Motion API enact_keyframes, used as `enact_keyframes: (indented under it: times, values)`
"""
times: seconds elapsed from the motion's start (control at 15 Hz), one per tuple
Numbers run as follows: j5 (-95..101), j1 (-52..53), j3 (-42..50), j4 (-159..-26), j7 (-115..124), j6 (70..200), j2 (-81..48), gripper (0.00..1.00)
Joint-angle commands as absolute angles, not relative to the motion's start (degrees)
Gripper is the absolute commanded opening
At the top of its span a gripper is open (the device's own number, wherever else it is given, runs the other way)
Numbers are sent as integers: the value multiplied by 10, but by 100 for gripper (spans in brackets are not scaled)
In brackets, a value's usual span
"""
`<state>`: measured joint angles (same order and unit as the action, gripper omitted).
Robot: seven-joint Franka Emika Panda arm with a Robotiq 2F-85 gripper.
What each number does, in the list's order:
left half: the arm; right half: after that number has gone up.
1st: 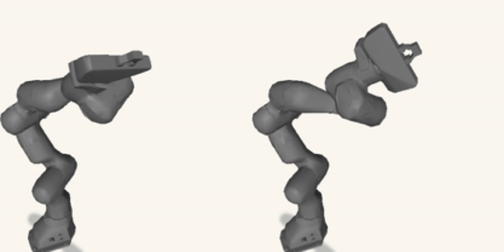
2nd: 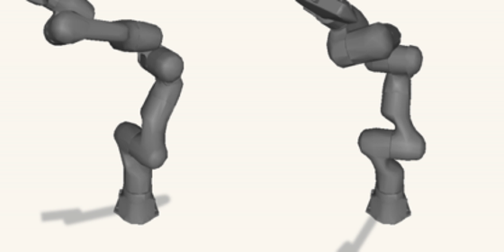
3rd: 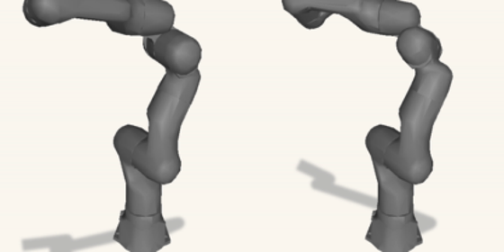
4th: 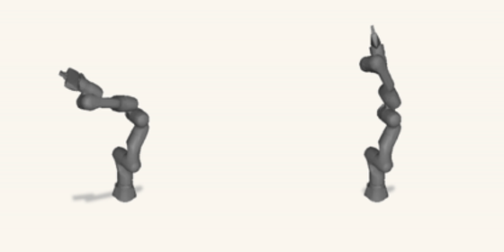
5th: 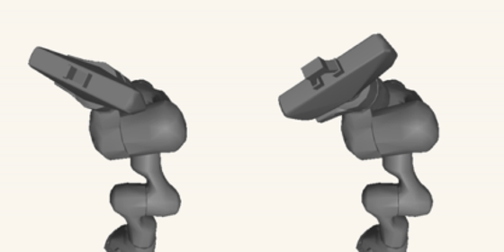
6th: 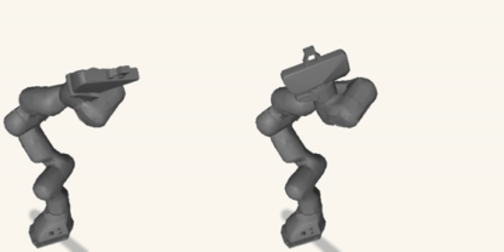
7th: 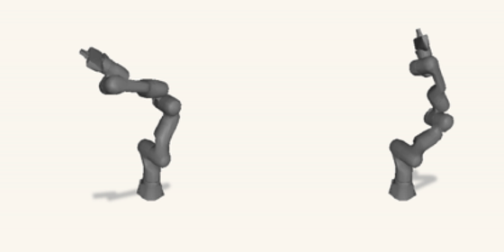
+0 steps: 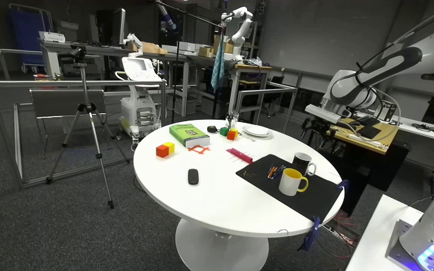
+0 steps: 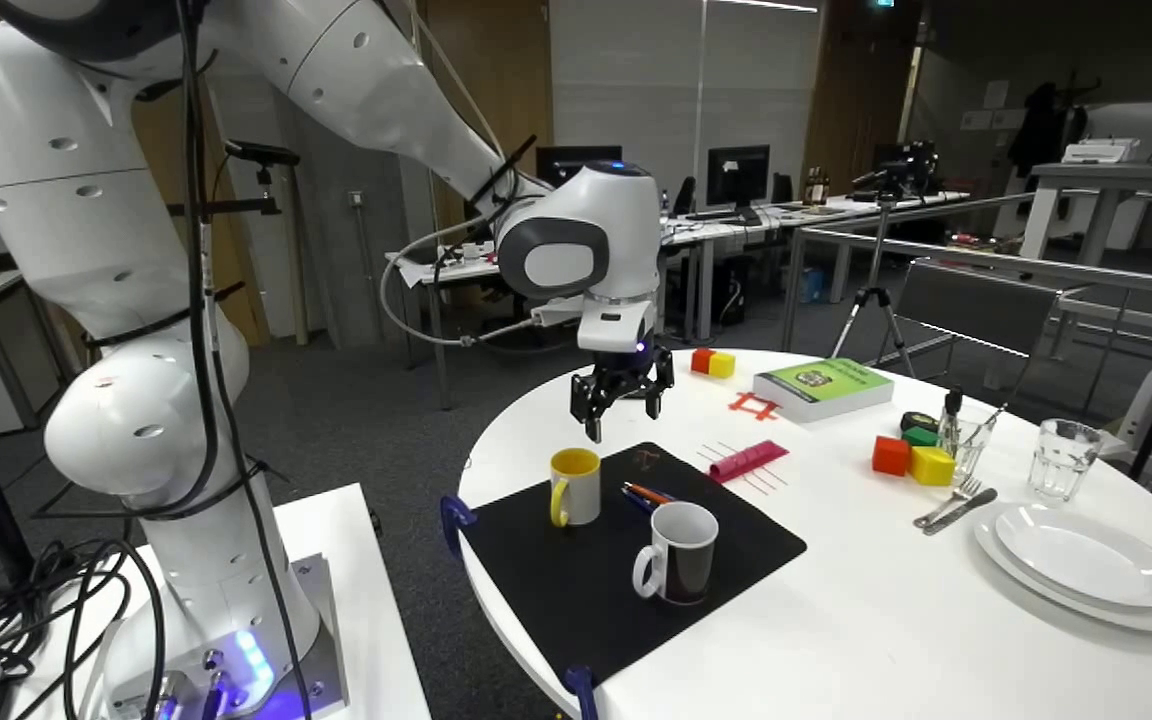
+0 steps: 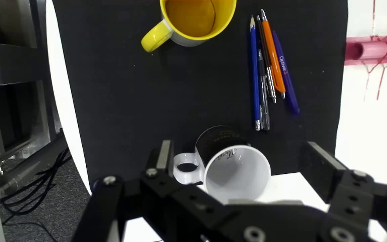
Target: Place the pencil in the white mug with the eraser down
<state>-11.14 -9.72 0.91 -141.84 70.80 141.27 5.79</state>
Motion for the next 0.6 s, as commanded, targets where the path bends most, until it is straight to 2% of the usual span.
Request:
enact_keyframes:
  times: [0.0, 0.53]
  values:
    - [-109, -86, 21, -1416, 710, 1412, 57, 100]
    - [-10, -71, 12, -1406, 772, 1483, 0, 100]
